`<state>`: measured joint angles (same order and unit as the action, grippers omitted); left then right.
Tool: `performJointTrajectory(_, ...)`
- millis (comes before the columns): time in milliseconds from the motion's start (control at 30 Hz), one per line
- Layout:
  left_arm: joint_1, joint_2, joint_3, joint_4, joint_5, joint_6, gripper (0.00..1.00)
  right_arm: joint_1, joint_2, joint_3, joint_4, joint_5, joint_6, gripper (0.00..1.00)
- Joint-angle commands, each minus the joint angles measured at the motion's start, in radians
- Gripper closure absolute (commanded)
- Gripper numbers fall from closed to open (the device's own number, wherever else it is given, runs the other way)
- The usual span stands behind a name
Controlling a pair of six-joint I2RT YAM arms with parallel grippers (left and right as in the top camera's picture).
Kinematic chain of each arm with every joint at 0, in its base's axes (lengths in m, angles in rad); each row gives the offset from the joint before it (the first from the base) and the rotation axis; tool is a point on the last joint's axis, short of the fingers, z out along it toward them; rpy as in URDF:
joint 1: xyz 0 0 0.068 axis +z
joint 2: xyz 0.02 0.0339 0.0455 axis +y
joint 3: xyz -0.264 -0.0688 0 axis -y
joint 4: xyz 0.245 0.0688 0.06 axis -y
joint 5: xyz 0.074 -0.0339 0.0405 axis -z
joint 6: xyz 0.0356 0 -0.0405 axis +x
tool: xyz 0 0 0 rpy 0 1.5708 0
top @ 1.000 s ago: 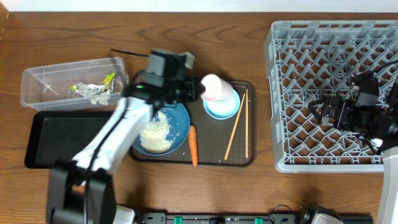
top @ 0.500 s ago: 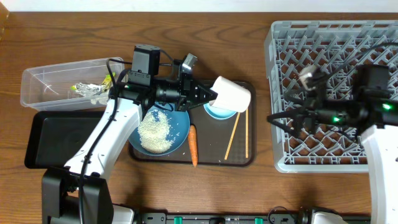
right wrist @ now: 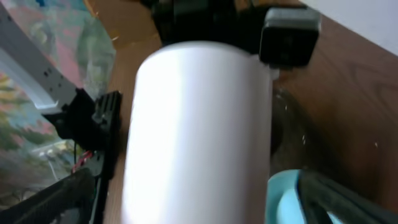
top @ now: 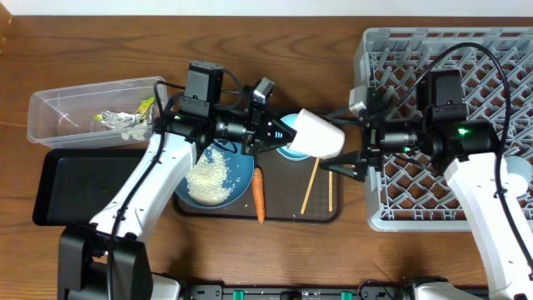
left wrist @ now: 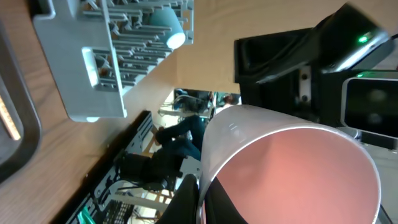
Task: Sort waste into correct bins and load items into the dishwasher rack
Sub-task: 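Hand the pink cup from left gripper to right gripper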
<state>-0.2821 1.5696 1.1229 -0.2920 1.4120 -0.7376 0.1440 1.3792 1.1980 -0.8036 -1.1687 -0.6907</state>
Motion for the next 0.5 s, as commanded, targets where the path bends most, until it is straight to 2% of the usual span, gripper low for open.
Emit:
performJointTrajectory(0,-0.003,0.002,0.007,-0.002,0.028,-0.009,0.94,0.018,0.002,-0.003,0.011,-0.015,0.051,0.15)
performJointTrajectory(133,-0.003,0.002,0.007,-0.002,0.028,-0.009,0.94,0.018,0.002,-0.003,-0.003,0.004,0.07,0.48)
performJointTrajectory(167,-0.003,0.002,0.007,-0.002,0.028,-0.009,0.94,0.018,0.002,-0.003,-0.005,0.005,0.07,0.51)
performJointTrajectory(300,-0.003,0.002,0.007,0.0,0.027,-0.008,0.93,0.018,0.002,-0.003,-0.005,0.006,0.074,0.6)
performJointTrajectory(400,-0.003,0.002,0.007,0.016,0.027,0.003,0.78,0.018,0.001,-0.003,-0.002,0.045,0.119,0.6)
performJointTrajectory(467,-0.002,0.002,0.007,0.029,0.019,0.036,0.78,0.014,0.0,-0.003,-0.001,0.114,0.18,0.6)
